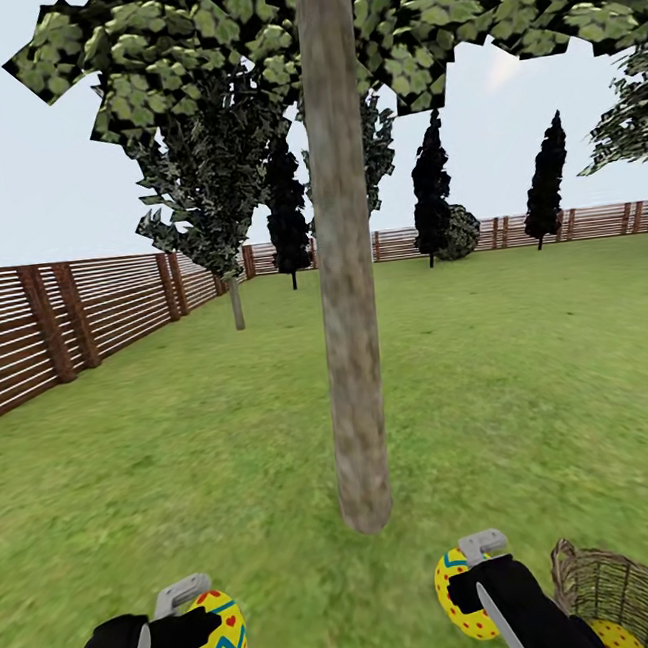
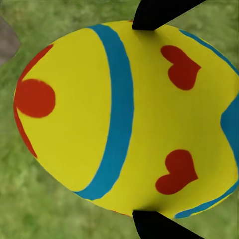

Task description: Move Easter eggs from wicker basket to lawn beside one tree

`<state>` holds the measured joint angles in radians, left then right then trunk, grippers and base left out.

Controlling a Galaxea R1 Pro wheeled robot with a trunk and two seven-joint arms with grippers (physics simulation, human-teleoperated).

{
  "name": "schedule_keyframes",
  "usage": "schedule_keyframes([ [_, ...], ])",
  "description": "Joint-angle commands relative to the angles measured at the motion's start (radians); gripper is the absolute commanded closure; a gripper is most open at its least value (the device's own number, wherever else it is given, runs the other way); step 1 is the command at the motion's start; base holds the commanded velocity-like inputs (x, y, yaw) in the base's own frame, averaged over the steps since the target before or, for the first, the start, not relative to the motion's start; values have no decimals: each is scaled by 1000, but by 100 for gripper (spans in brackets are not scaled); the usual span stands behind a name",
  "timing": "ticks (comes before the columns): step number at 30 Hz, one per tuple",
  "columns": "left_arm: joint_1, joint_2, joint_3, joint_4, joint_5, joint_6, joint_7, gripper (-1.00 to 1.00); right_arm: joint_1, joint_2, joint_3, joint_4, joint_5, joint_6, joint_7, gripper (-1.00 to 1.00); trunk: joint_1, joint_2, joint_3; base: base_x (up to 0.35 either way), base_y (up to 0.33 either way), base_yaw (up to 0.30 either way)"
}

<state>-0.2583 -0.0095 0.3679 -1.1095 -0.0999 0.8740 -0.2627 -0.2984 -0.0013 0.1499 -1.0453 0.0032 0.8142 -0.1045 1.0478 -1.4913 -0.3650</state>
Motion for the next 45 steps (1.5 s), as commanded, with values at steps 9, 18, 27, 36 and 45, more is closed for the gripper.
schedule_keyframes([
  [9, -1, 3, 9, -1, -11, 3, -10, 100, -1, 0, -2, -1, -2, 4, -4, 100, 0, -1, -1, 6, 276, 0],
  [18, -1, 3, 9, -1, -11, 3, -11, 100, -1, 0, 3, -1, -5, 6, 0, 100, 0, -1, -1, 0, 321, -172],
  [27, -1, 3, 7, 0, -11, 3, -12, 100, -1, 0, 0, -1, -6, 6, 0, 100, 0, -1, -2, 0, 194, -282],
  [36, -1, 4, 8, 1, -11, 2, -13, 100, -1, 0, 2, -1, -5, 4, -1, 100, 0, -1, -2, 0, 50, -12],
  [45, -1, 1, 9, 2, -10, 2, -13, 100, -1, 0, -1, -1, -5, 5, -2, 100, 0, -1, -2, 135, 0, 0],
])
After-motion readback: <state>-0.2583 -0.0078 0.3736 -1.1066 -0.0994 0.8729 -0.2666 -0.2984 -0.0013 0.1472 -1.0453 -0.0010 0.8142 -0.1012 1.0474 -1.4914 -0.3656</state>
